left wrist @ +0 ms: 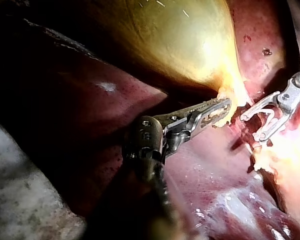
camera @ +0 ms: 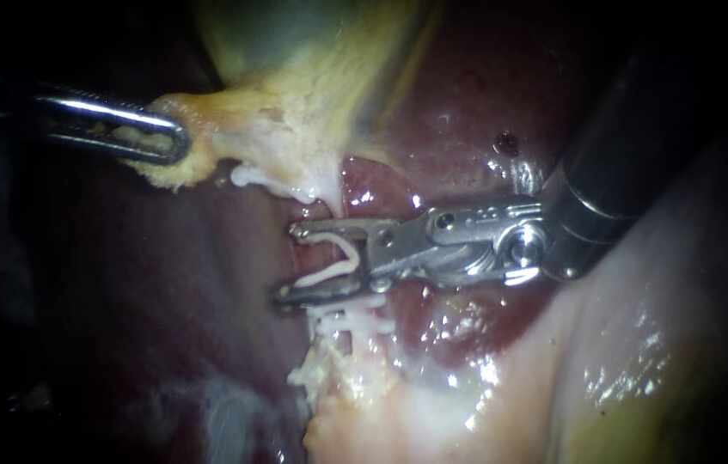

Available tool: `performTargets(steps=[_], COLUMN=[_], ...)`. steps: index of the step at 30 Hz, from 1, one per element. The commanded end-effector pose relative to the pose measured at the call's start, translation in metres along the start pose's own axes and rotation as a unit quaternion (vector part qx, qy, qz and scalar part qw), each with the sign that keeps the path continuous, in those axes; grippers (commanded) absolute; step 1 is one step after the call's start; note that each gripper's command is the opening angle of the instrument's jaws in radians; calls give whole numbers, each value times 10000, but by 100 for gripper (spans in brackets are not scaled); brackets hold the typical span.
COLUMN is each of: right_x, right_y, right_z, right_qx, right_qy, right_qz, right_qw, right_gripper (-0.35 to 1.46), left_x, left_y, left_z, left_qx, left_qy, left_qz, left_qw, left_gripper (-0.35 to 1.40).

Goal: Clipping third clip right tube

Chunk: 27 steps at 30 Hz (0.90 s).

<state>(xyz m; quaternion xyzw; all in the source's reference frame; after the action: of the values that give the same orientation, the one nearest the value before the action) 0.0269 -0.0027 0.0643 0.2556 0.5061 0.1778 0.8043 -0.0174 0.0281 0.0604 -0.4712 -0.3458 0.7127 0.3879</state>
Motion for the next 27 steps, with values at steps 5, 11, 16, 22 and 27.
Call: performTargets(steps=[5, 11, 16, 22, 27], right_x=[9, 9, 6, 0, -3], right_y=[-2, 0, 7, 18, 25], right_z=[-22, -42, -53, -57, -55], right_qx=[11, -63, -139, -219, -260], right_qy=[1, -8, -16, -22, -24], right_qz=[27, 39, 44, 52, 59], right_qw=[10000, 10000, 9999, 9997, 9996], right_gripper=[48, 48, 48, 48, 48], left_x=[1, 2, 3, 3, 4], left_y=[0, 0, 0, 0, 1], left_z=[-2, -3, -4, -4, -5], left_qx=[-10, -15, -19, -19, -22], left_qy=[-1, -3, -4, -5, -6], left_qz=[-8, -12, -14, -14, -16], left_qw=[10000, 10000, 10000, 10000, 10000], left_gripper=[-35, -35, -35, -35, -35])
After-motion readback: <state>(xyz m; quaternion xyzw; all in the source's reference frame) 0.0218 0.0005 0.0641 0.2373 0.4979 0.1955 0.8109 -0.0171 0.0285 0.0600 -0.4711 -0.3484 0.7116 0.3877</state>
